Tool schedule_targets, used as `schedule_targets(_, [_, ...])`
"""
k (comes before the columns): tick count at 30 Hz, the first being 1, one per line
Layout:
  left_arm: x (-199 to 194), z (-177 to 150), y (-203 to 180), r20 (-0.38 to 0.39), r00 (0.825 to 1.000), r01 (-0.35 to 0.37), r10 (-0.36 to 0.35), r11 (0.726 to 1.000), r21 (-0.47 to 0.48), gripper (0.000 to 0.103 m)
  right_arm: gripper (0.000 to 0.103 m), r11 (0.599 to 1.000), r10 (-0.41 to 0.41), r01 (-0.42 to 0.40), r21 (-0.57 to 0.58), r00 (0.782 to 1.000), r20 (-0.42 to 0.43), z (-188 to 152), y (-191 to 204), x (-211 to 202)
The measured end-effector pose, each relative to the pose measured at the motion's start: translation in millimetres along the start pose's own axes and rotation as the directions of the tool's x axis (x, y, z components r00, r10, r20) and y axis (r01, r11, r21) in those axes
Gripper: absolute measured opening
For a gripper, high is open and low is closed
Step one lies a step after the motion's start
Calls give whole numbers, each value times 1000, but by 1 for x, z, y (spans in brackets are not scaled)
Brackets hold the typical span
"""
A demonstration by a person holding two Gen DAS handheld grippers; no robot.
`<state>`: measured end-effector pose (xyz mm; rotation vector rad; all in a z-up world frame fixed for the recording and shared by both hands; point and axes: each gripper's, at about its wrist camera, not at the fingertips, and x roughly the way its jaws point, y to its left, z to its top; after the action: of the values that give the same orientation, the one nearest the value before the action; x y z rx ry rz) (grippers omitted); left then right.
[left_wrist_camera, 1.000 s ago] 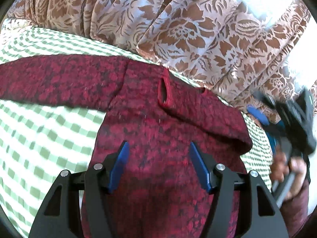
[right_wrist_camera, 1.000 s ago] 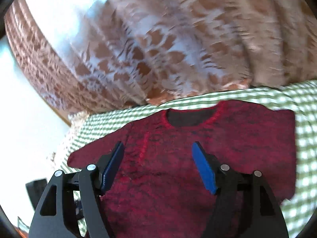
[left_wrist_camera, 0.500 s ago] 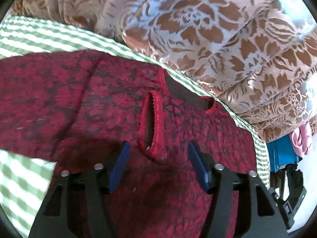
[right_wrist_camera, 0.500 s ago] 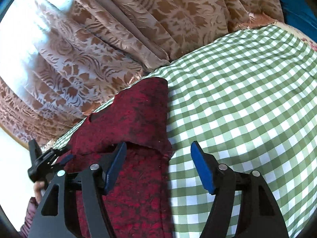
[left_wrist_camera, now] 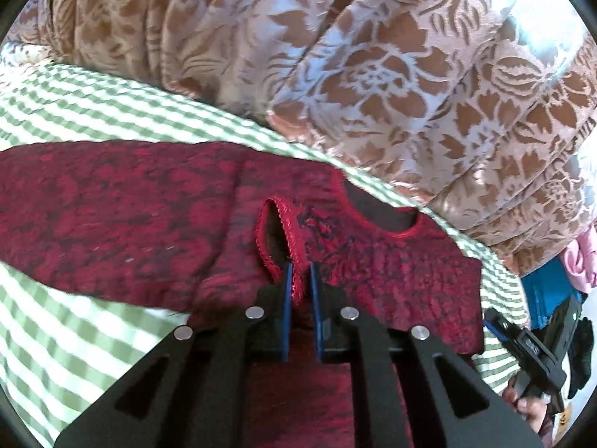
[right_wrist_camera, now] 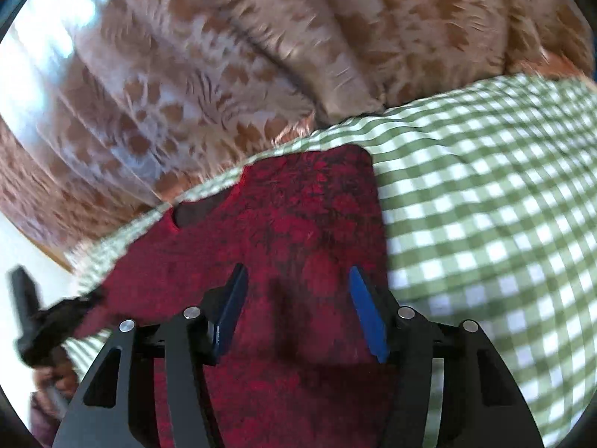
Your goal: Fold small clothes
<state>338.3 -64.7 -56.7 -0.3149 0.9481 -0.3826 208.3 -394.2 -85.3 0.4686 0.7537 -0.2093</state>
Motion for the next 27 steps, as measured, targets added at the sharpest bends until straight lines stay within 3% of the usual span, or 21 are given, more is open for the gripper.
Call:
schedule_targets(7, [24,-15,14,-31,991,-130,132,990,51,8,56,972,-197,190,-140,979,-44,-7,21,59])
schedule_targets(12, [38,-23,20,-42,987,-156,158,986,57,11,60,936,-277,276,-218,960,28,-17,32,70])
schedule_targets(17, [9,-31,28,-10,992,-122,122,992,27,34,61,937,-274,274,-218,961,30,-17,31,69])
schedule_targets(18, [-1,-36,32,-2,989,-147,147,989,15,50,62,935,-277,277,-220,960,33,-17,31,69])
schedule_targets(19, [-9,-39,35,10,987,-162,162,987,3,59,62,934,-278,279,-221,960,35,-17,32,69])
schedule_targets(22, [-33,-48,57,27,988,-151,153,986,-63,59,66,933,-280,280,-225,960,33,-17,33,67])
schedule_targets(24, [-48,-53,84,34,989,-138,144,981,-138,59,77,925,-299,298,-235,954,32,-16,37,62])
schedule_targets(27, [-76,-62,136,73,983,-141,167,952,-272,59,81,919,-316,320,-231,947,56,-18,44,46])
